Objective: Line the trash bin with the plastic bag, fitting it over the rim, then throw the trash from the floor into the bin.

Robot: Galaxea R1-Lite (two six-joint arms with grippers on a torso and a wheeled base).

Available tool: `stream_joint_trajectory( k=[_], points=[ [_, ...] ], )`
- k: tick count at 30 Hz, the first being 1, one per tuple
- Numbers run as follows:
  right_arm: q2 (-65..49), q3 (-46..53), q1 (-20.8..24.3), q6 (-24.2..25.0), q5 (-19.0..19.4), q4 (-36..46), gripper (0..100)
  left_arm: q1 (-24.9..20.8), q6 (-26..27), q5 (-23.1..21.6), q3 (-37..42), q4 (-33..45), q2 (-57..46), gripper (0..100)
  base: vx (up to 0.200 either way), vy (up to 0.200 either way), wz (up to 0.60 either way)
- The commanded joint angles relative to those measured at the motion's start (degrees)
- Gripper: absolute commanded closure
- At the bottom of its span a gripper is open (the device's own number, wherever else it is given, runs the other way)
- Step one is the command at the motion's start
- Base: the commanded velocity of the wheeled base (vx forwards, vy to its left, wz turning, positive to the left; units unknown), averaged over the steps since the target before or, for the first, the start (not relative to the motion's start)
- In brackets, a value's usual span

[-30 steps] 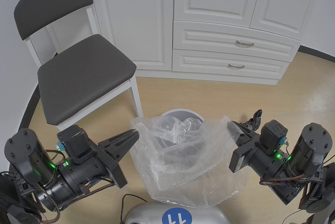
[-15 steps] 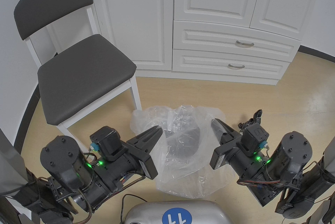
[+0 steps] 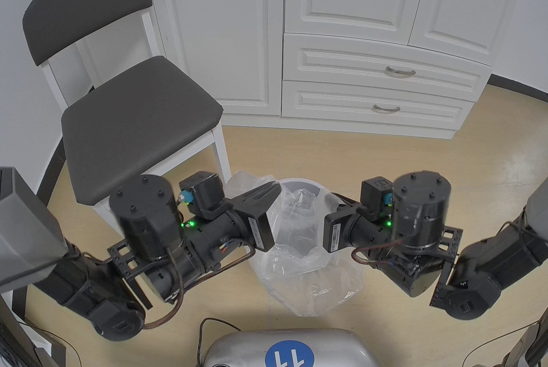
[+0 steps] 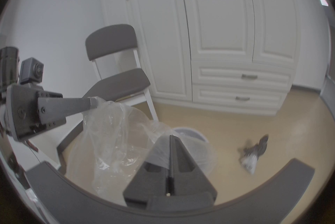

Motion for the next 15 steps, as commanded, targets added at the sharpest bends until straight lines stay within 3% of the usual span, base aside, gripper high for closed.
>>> stream_joint_trajectory(
  k=[1, 3, 4, 15],
  points=[
    [-0.84, -13.26, -4.68, 16.19, 8.30, 16.01, 100, 3.49, -7.84, -1.21, -13.96, 14.27, 3.13, 100, 0.000, 0.000, 0.00],
    [-0.48, -13.52, -4.86, 16.63, 8.56, 16.45, 100, 3.49, -8.28, -1.21, -14.31, 14.71, 3.22, 100, 0.000, 0.000, 0.00],
    [2.94, -15.63, -6.35, 18.56, 10.23, 17.24, 100, 3.84, -11.00, -1.13, -17.48, 16.82, 4.71, 100, 0.000, 0.000, 0.00],
    [16.04, -20.37, -14.35, 17.77, 10.85, 14.17, 100, 2.87, -14.87, -0.69, -21.26, 15.77, 12.97, 100, 0.000, 0.000, 0.00]
  ],
)
